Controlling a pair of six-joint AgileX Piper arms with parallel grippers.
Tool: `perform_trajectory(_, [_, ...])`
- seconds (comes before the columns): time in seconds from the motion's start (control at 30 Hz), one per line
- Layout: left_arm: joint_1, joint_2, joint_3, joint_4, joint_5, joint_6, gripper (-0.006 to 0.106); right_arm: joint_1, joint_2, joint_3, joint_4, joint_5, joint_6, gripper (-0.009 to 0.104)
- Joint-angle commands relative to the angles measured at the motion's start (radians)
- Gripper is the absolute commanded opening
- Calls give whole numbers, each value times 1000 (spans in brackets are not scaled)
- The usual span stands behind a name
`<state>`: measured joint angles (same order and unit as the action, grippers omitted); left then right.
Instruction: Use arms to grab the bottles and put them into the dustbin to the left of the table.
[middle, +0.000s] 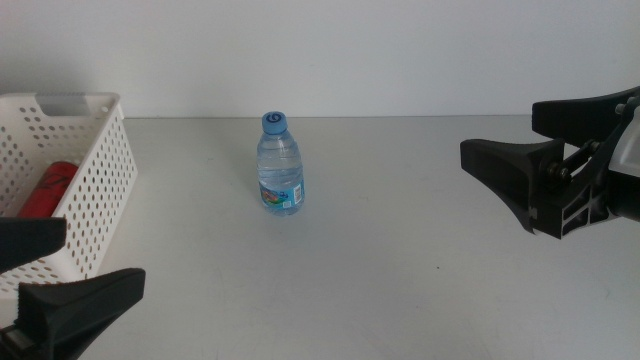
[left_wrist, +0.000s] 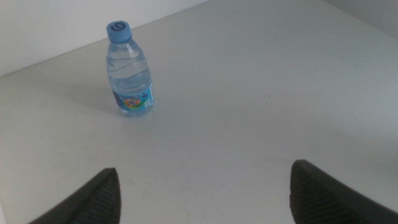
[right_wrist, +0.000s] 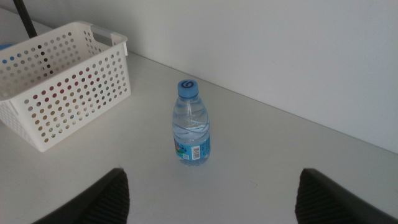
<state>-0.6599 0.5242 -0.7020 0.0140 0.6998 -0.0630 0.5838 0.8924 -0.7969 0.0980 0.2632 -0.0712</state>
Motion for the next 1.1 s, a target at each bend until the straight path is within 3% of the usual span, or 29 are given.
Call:
perform_trajectory(0.0, [-8, 6, -28, 1, -105, -11, 92, 4, -10, -35, -3, -70, -11, 71])
perform_trajectory(0.2, [-8, 6, -28, 3, -132, -16, 92, 4, -10, -35, -3, -70, -11, 71])
perform_trajectory(0.3, [-6, 6, -28, 43, -198, -35, 92, 4, -10, -35, -3, -70, -11, 71])
perform_trajectory(0.57, [-6, 24, -28, 413, -327, -279, 92, 4, -10, -35, -3, -70, -11, 71])
perform_trajectory(0.73, [-6, 66, -29, 750, -370, -545, 92, 4, -10, -34, -3, -70, -11, 71])
perform_trajectory(0.83, [-6, 136, -47, 892, -398, -719, 92, 4, -10, -34, -3, -70, -11, 71])
perform_trajectory(0.93, [-6, 222, -74, 1017, -386, -851, 92, 4, -10, -34, -3, -70, -11, 71])
perform_trajectory(1.07, [-7, 278, -79, 1074, -388, -1002, 92, 4, -10, -34, -3, -70, -11, 71])
